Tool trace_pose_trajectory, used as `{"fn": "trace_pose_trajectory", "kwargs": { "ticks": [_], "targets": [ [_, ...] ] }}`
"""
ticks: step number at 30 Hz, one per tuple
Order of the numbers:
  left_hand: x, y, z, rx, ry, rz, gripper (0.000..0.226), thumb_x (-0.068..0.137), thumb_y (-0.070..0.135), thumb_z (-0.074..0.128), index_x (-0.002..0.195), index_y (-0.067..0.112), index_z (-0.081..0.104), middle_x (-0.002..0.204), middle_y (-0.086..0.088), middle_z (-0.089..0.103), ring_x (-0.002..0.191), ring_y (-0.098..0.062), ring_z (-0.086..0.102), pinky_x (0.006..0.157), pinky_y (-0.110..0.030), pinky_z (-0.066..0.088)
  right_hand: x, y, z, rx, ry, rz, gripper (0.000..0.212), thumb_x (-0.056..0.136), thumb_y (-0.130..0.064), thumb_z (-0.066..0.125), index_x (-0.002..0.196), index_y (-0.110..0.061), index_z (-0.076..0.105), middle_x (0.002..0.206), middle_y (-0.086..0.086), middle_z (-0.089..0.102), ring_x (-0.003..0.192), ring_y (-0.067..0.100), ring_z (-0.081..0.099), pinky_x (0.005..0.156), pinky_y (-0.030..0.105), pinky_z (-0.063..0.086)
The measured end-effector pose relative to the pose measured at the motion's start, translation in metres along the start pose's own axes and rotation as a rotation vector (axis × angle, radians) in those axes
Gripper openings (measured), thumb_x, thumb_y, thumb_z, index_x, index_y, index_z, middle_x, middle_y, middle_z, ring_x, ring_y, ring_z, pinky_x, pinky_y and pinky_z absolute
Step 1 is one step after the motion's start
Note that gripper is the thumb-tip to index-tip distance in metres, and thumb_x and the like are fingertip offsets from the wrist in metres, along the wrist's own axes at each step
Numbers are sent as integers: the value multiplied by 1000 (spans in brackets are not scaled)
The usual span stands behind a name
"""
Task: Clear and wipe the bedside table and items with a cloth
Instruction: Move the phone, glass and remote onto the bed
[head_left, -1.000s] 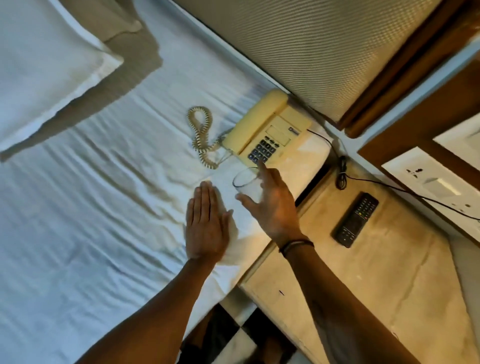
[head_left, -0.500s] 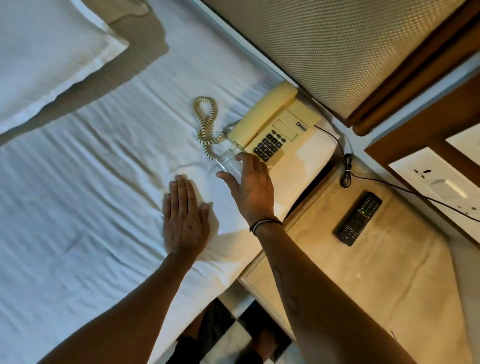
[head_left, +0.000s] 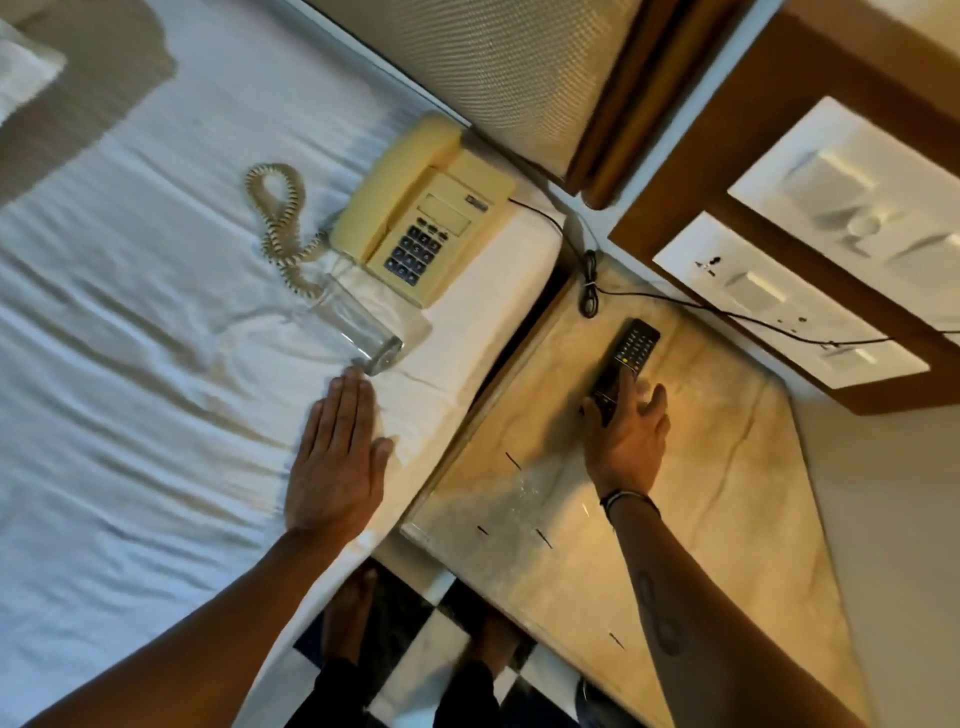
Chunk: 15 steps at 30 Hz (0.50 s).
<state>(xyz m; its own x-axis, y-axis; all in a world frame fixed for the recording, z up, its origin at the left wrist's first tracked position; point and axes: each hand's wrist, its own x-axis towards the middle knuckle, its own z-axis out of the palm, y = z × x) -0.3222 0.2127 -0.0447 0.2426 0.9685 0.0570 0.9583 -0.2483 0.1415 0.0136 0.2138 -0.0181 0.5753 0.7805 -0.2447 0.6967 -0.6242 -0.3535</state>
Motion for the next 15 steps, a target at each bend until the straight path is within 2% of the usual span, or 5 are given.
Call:
{"fn": "trace_pose_trajectory", "kwargs": {
  "ticks": [5,8,10,15],
  "targets": [
    [-1,-1,2,22,11,18,72,118,41,32,173,-4,21,182,-25,19,171,-40,20,136,-59,29,25,-5,-3,-7,8,19,76,99,-59,65,154,-12,44,148,24,49,129,49,51,102,56,48],
    [-3,-1,4,29,24,10,72,118,42,30,173,-4,20,183,-25,18,172,-40,19,136,-58,29,28,-14,-2,57,2,79,72,98,-41,73,153,-7,40,141,24,50,124,49,53,100,57,52],
    [-4,-1,4,17,26,6,72,119,43,29,174,-2,19,184,-24,17,172,-39,19,137,-57,28,25,-17,0,100,-5,112,64,99,-26,71,151,-6,39,137,24,51,121,50,56,98,58,55],
    [-6,-1,0,-23,19,-77,71,119,45,25,174,0,21,184,-22,19,172,-37,20,138,-55,26,-19,-21,5,197,35,65,58,95,-16,72,146,-7,47,133,24,57,114,49,60,93,56,56]
  ]
}}
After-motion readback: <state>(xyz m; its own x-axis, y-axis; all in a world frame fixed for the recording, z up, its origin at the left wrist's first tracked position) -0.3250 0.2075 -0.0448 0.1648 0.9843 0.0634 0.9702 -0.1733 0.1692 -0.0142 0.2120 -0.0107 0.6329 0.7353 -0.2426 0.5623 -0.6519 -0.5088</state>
